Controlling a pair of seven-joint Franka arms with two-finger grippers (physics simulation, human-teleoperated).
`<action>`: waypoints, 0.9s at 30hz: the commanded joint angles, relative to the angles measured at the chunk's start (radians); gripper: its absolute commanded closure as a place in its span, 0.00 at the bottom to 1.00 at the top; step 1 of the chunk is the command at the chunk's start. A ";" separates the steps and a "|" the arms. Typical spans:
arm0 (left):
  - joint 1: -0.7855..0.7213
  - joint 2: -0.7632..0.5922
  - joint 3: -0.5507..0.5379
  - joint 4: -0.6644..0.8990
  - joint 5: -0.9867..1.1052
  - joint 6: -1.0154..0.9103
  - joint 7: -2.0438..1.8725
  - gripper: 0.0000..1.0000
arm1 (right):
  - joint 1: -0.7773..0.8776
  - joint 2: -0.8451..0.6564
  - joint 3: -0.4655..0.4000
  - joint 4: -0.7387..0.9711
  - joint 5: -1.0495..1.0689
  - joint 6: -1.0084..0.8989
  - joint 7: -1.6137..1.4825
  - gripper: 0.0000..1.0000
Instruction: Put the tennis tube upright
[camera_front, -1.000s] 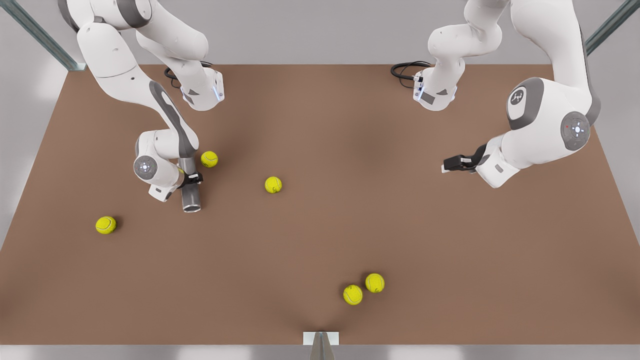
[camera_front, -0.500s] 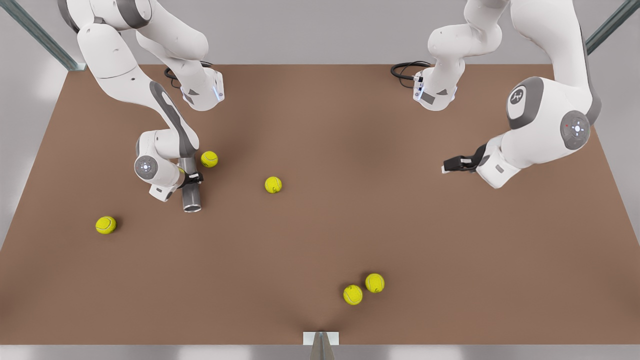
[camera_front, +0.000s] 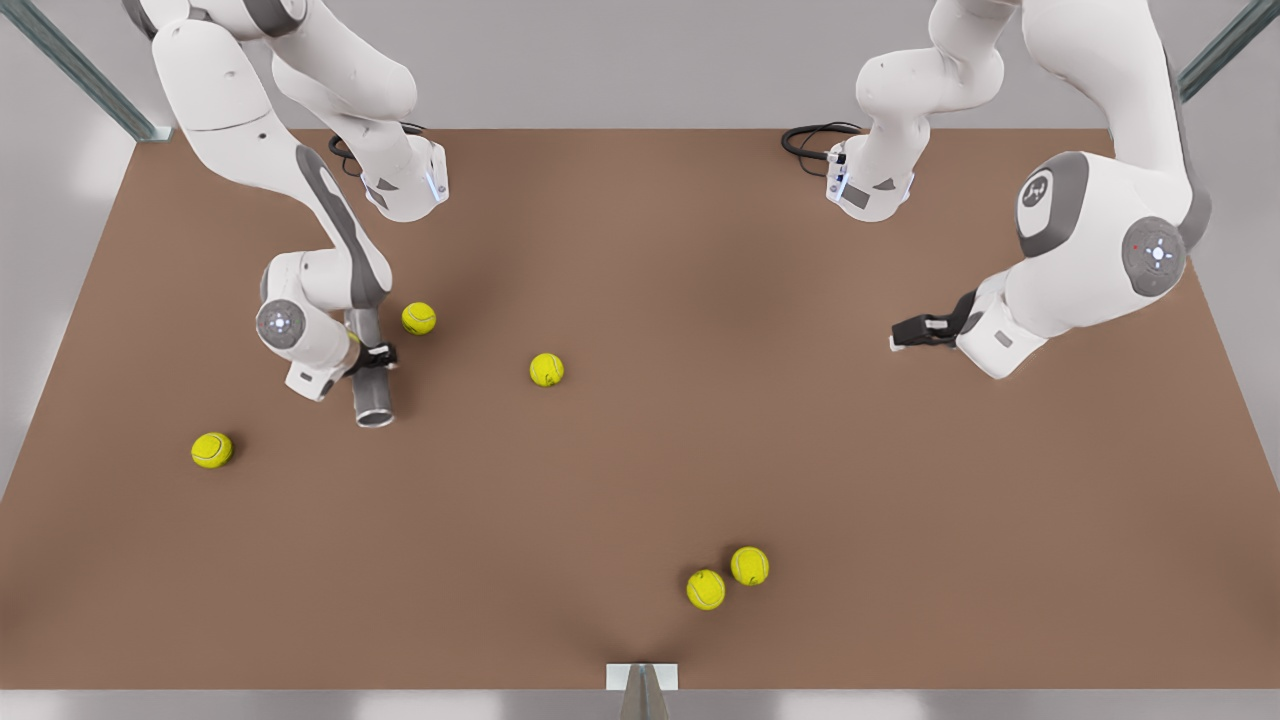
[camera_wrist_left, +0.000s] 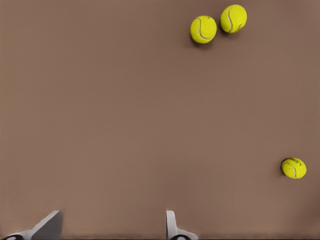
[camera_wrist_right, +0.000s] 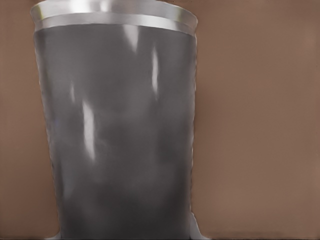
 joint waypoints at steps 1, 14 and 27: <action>0.020 0.000 0.000 0.000 0.017 -0.002 0.000 0.01 | 0.002 -0.013 0.000 0.002 -0.004 -0.014 0.003 0.23; 0.010 -0.014 -0.006 0.000 0.017 -0.005 -0.017 0.01 | 0.077 -0.054 0.152 0.202 -0.007 -0.076 0.009 0.23; 0.010 -0.020 -0.029 0.000 0.017 -0.005 -0.049 0.01 | 0.434 0.124 0.152 0.442 -0.007 -0.080 0.000 0.23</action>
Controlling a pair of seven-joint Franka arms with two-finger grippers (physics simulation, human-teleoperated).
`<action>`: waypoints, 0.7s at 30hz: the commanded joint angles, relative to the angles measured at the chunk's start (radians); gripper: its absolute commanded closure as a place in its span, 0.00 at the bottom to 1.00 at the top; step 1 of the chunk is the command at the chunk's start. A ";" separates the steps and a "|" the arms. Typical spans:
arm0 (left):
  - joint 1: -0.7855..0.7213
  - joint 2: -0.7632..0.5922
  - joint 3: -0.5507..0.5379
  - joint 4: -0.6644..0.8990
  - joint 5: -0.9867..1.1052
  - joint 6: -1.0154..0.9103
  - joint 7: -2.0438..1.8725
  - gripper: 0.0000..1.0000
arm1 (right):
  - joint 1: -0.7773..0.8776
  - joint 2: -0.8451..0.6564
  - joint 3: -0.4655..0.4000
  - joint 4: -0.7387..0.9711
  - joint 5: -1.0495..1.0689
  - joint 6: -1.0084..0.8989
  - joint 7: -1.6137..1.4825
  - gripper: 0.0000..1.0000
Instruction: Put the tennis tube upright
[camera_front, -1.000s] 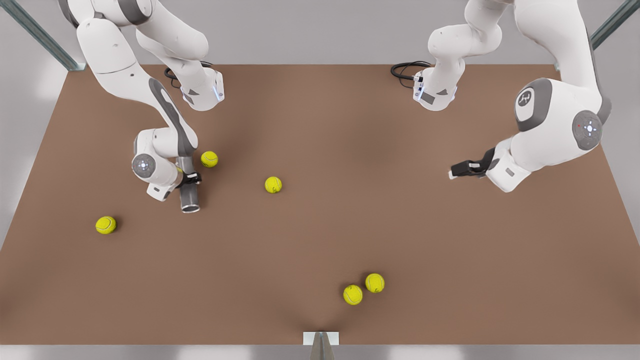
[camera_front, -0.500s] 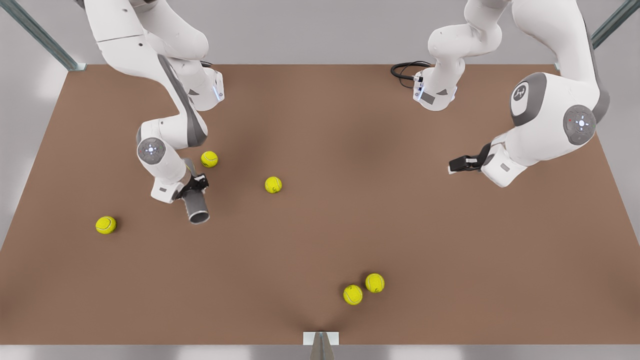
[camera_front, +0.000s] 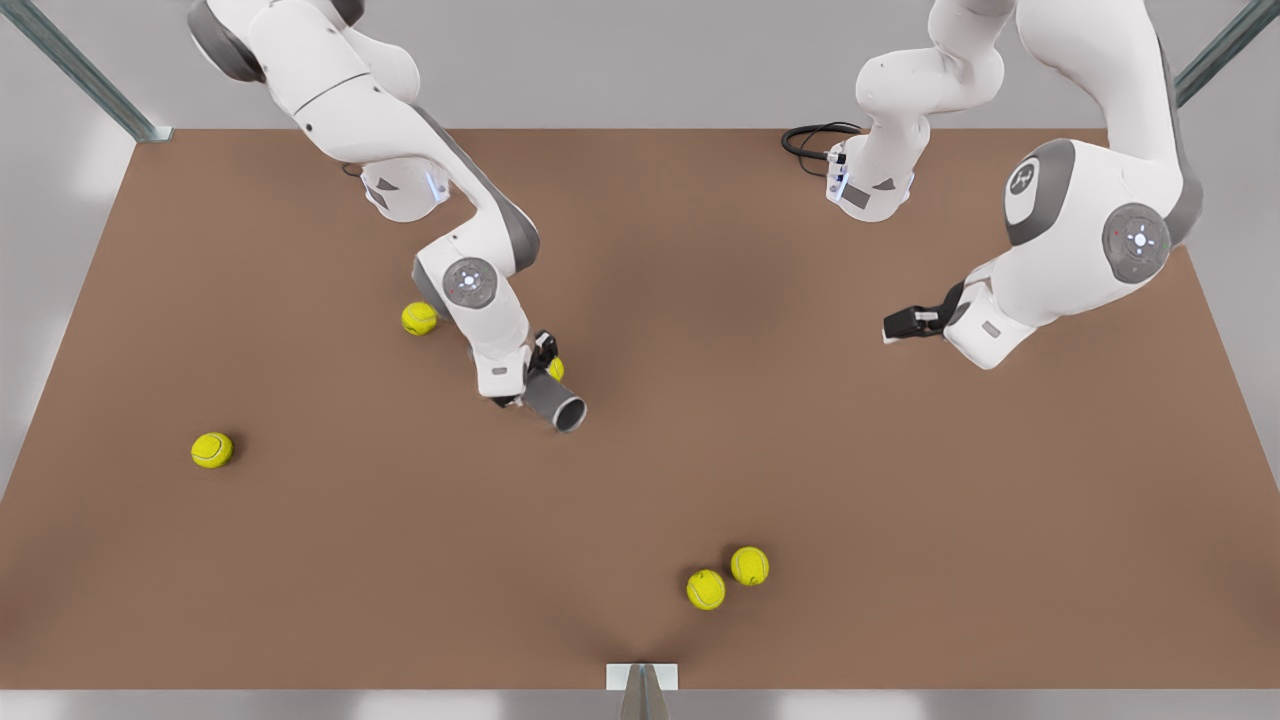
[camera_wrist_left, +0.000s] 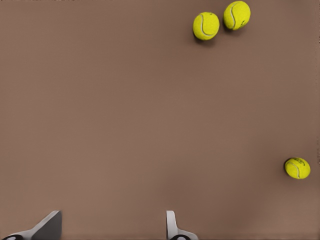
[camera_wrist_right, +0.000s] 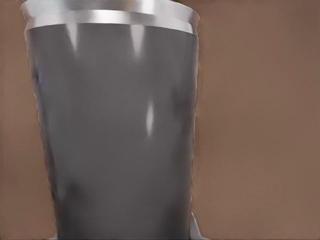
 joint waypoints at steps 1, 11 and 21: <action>0.012 0.000 -0.001 0.000 0.000 0.001 0.000 0.01 | 0.001 0.002 0.000 0.003 -0.001 0.002 -0.020 0.23; 0.013 0.005 -0.003 -0.002 0.000 0.010 0.000 0.01 | 0.068 0.088 -0.028 0.153 -0.059 0.011 -0.626 0.23; 0.012 0.022 -0.004 -0.002 -0.003 0.031 0.000 0.01 | 0.332 0.222 -0.196 0.323 -0.079 0.008 -0.649 0.23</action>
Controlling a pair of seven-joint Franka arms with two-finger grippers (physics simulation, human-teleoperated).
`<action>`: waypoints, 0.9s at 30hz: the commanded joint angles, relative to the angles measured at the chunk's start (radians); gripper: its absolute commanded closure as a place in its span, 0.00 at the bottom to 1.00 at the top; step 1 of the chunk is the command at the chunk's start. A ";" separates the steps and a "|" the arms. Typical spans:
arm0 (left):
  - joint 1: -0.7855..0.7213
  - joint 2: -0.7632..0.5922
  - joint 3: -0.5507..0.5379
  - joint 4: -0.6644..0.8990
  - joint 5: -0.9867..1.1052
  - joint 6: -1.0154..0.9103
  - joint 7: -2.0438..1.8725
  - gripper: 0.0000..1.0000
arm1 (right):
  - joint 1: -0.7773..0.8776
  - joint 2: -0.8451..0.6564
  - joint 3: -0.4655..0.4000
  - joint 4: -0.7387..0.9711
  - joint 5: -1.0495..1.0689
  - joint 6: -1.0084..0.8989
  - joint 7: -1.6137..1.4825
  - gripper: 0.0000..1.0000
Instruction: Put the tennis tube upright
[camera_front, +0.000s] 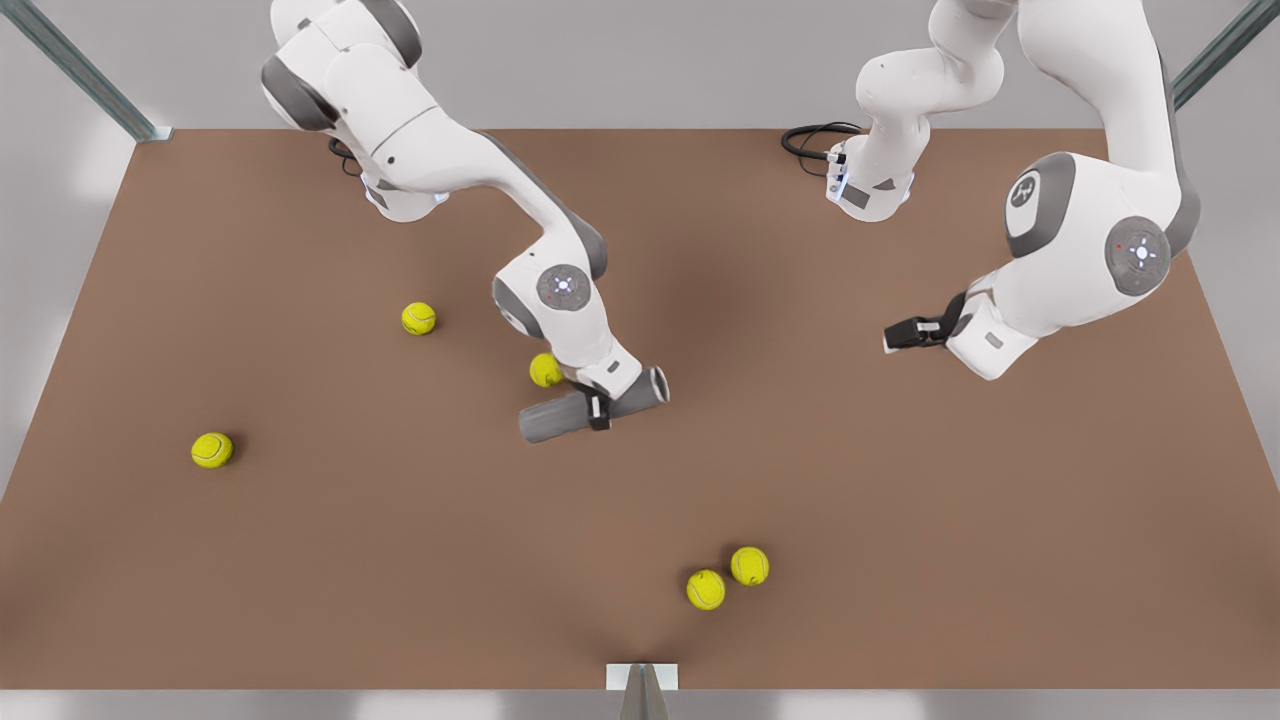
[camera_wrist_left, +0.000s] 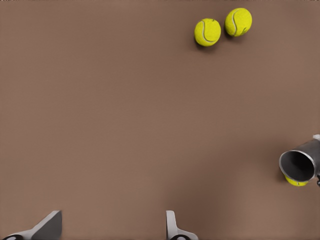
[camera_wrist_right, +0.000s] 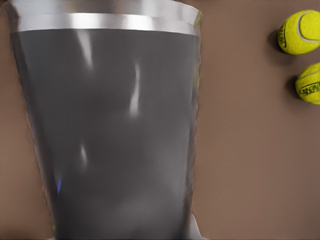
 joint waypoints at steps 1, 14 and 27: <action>-0.003 0.002 0.000 0.000 -0.001 0.001 -0.002 0.01 | 0.011 0.010 -0.005 0.010 0.001 -0.002 0.002 0.23; -0.003 0.001 -0.002 -0.002 -0.002 0.005 -0.006 0.01 | 0.163 0.163 -0.107 0.132 0.009 0.011 0.161 0.23; -0.005 0.001 -0.002 -0.002 -0.002 0.007 -0.008 0.01 | 0.137 0.080 -0.105 0.123 0.038 -0.011 0.210 0.00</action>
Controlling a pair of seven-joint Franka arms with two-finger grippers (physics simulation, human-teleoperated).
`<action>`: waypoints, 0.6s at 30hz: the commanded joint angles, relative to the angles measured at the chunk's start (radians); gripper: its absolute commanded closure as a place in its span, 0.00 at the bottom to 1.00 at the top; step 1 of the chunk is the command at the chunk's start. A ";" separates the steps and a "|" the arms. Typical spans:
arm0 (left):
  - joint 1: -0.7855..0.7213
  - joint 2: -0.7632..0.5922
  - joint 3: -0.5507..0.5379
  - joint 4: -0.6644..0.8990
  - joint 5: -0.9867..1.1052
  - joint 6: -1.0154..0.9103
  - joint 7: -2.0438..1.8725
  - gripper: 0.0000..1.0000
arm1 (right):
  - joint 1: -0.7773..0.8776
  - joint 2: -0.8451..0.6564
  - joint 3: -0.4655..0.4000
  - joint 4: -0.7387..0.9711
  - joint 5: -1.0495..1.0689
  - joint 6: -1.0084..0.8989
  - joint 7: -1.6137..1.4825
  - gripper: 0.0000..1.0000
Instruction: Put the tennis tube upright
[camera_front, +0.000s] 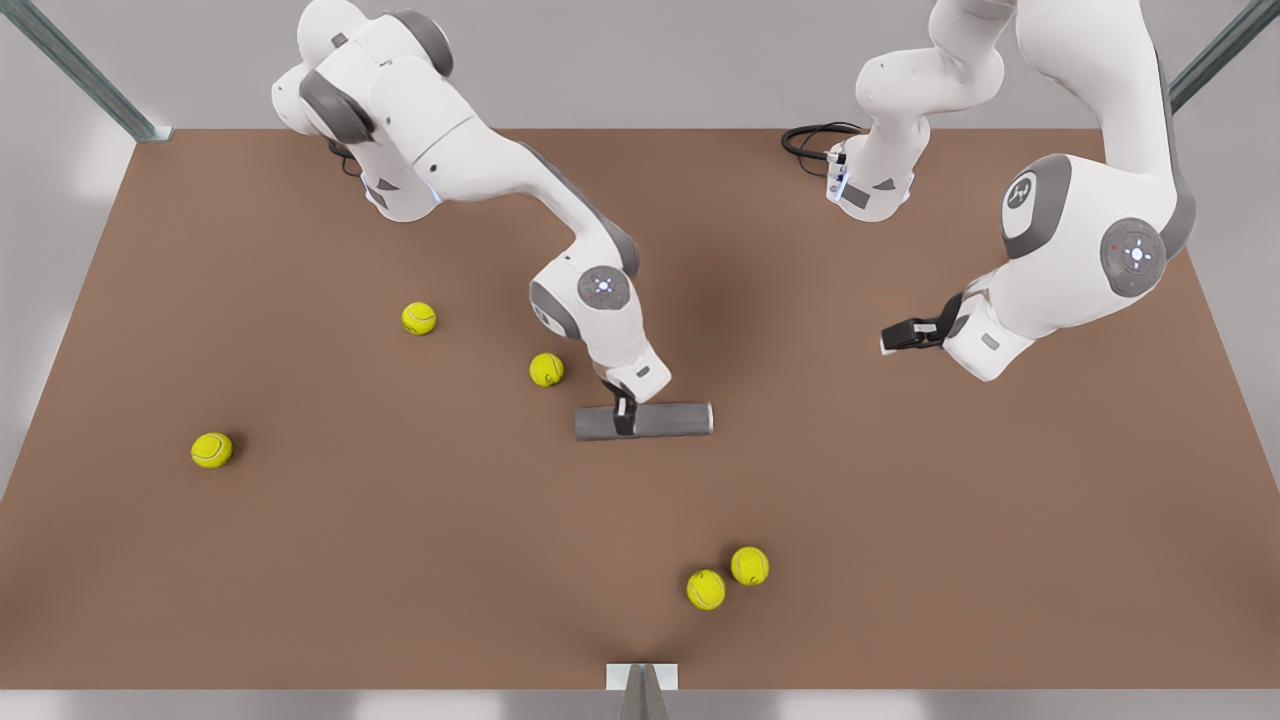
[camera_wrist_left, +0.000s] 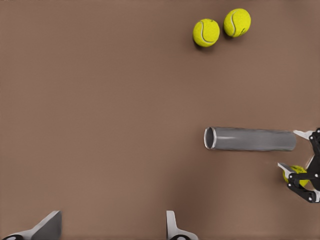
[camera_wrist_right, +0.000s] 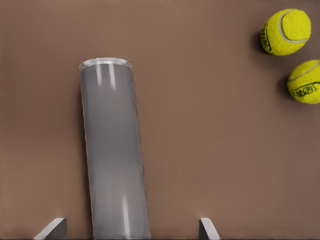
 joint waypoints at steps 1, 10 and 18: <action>-0.001 0.000 0.000 0.000 0.001 0.000 0.000 0.01 | -0.008 -0.019 0.000 -0.002 0.011 -0.015 0.000 0.00; -0.105 0.420 -0.002 0.307 -0.486 0.295 -0.031 0.01 | -0.565 -0.527 -0.003 -0.166 0.207 -0.459 0.384 0.00; -0.208 0.422 -0.065 0.094 -0.368 0.463 -0.005 0.01 | -0.718 -0.607 -0.089 -0.160 0.101 -0.657 0.469 0.00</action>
